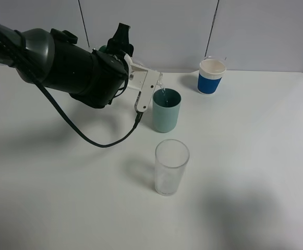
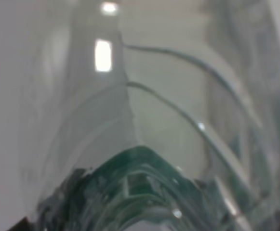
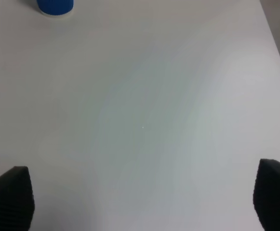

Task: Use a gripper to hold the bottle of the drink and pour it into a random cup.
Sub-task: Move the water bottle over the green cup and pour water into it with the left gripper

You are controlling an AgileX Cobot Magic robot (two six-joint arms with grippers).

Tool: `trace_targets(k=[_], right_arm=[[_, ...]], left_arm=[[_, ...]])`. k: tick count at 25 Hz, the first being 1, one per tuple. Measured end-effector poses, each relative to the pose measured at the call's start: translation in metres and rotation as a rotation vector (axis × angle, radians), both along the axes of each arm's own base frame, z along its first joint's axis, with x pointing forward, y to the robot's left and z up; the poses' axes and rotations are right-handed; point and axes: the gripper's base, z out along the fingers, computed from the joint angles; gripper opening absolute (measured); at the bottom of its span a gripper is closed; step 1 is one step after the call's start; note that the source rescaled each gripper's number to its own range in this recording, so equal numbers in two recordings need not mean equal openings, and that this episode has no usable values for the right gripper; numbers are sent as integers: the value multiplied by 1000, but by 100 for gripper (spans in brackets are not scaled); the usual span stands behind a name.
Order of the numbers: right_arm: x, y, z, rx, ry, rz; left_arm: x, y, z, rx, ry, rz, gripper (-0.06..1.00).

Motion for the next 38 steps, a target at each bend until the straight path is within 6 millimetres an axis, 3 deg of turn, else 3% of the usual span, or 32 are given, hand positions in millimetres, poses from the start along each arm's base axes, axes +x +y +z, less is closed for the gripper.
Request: trace_targets(k=[38], right_arm=[[0, 0, 0, 0, 0, 0]], left_arm=[[1, 1, 2, 92, -13, -21, 4]])
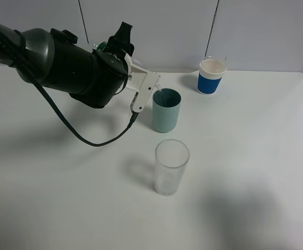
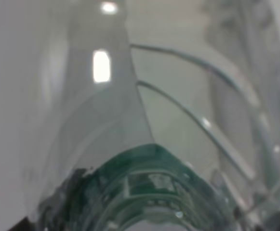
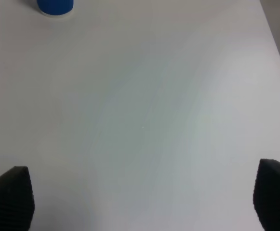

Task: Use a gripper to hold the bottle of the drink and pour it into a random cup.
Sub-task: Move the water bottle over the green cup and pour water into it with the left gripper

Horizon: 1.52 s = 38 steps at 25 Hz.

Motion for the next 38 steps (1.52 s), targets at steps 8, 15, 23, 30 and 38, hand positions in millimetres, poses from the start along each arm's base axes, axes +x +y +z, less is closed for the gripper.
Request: trace_targets(k=[8, 15, 23, 30, 38], right_arm=[[0, 0, 0, 0, 0, 0], [0, 0, 0, 0, 0, 0], [0, 0, 0, 0, 0, 0], [0, 0, 0, 0, 0, 0], [0, 0, 0, 0, 0, 0]], left_arm=[[0, 0, 0, 26, 2, -8, 4], [0, 0, 0, 32, 3, -10, 4], [0, 0, 0, 40, 4, -13, 4], [0, 0, 0, 82, 9, -27, 4], [1, -1, 2, 110, -4, -49, 4]])
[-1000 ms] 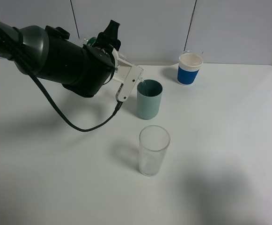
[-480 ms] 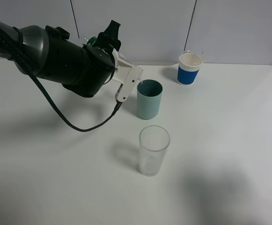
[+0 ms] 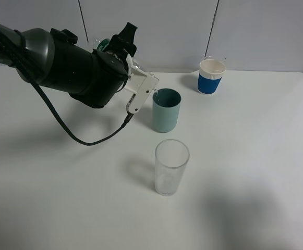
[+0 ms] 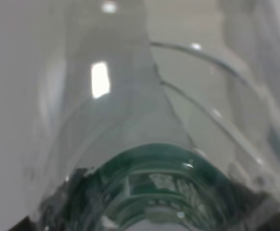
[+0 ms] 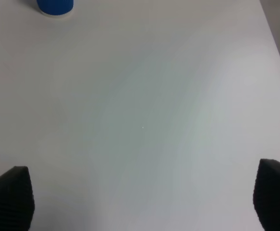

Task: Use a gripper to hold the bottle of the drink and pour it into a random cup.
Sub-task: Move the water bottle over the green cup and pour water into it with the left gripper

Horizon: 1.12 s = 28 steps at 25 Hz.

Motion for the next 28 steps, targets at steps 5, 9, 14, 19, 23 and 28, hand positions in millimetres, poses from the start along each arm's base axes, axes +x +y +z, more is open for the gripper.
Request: trace_targets(k=[5, 9, 14, 19, 23, 28], right_arm=[[0, 0, 0, 0, 0, 0], [0, 0, 0, 0, 0, 0], [0, 0, 0, 0, 0, 0], [0, 0, 0, 0, 0, 0], [0, 0, 0, 0, 0, 0], [0, 0, 0, 0, 0, 0]], left_arm=[[0, 0, 1, 3, -3, -3, 4], [0, 0, 1, 3, -3, -3, 4], [1, 0, 1, 26, -9, -4, 4], [1, 0, 2, 45, -12, -13, 4], [1, 0, 3, 52, -20, -18, 4], [1, 0, 3, 55, -24, -18, 4]])
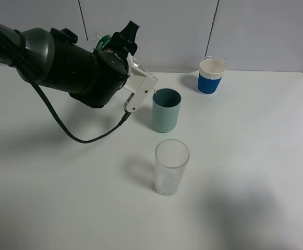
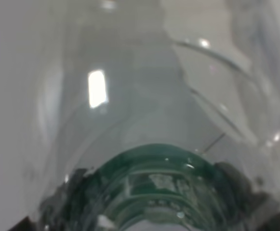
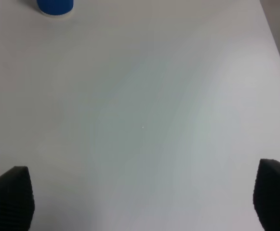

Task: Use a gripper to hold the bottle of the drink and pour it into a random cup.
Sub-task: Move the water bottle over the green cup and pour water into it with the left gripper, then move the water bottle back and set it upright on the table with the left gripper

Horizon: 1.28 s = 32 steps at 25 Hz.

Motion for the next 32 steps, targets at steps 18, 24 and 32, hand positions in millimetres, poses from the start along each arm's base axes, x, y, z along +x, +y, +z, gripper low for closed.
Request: trace_targets(k=[18, 24, 32], right_arm=[[0, 0, 0, 0, 0, 0], [0, 0, 0, 0, 0, 0], [0, 0, 0, 0, 0, 0]], left_arm=[[0, -3, 0, -95, -10, -10, 4], [-1, -9, -5, -344, 37, 7, 4], [7, -9, -6, -741, 74, 46, 4]])
